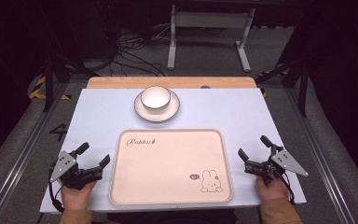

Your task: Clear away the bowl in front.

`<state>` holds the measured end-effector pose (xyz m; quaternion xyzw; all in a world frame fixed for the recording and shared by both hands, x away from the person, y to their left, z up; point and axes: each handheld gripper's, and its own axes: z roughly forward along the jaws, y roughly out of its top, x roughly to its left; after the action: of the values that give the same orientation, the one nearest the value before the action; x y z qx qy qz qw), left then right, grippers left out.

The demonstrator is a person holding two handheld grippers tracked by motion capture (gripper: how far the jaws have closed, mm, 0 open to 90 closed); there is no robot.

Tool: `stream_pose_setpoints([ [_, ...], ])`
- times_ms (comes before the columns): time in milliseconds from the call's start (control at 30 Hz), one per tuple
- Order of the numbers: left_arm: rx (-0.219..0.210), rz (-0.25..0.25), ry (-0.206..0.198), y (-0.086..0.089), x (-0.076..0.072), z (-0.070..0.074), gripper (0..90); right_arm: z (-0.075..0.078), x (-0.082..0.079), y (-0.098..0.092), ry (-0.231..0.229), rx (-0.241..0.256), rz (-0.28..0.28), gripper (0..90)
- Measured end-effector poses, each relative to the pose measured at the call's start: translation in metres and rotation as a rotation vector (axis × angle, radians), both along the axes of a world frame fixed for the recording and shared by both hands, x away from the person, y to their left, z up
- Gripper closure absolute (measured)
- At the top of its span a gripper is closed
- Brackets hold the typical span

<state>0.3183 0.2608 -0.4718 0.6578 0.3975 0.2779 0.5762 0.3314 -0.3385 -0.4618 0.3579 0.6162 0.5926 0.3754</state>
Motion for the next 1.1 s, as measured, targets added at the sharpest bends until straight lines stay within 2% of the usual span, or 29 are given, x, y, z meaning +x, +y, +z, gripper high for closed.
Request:
stream_pose_setpoints([
  [100,-0.031,-0.011,0.008,0.001,0.000,0.002,7.1,0.000,0.000,0.000,0.000,0.001,0.002,0.1],
  [233,-0.043,-0.011,0.011,0.001,0.001,0.008,7.9,0.000,0.001,0.000,0.004,0.000,0.006,0.1],
  [467,-0.003,-0.059,0.006,-0.008,0.004,0.033,8.9,0.000,0.001,0.000,0.008,-0.001,0.006,0.1],
  [733,-0.001,-0.081,0.001,-0.011,0.007,0.054,9.2,0.000,0.001,0.001,0.010,-0.004,0.007,0.1],
  [867,0.003,-0.098,-0.016,-0.014,0.012,0.066,9.2,0.001,0.001,0.001,0.012,-0.009,0.007,0.1],
  [1000,-0.020,-0.105,-0.026,-0.018,0.016,0.069,9.2,0.001,0.002,0.001,0.016,-0.009,0.008,0.1],
  [1100,-0.015,-0.108,-0.030,-0.021,0.018,0.068,9.3,0.001,0.002,0.001,0.016,-0.009,0.009,0.1],
])
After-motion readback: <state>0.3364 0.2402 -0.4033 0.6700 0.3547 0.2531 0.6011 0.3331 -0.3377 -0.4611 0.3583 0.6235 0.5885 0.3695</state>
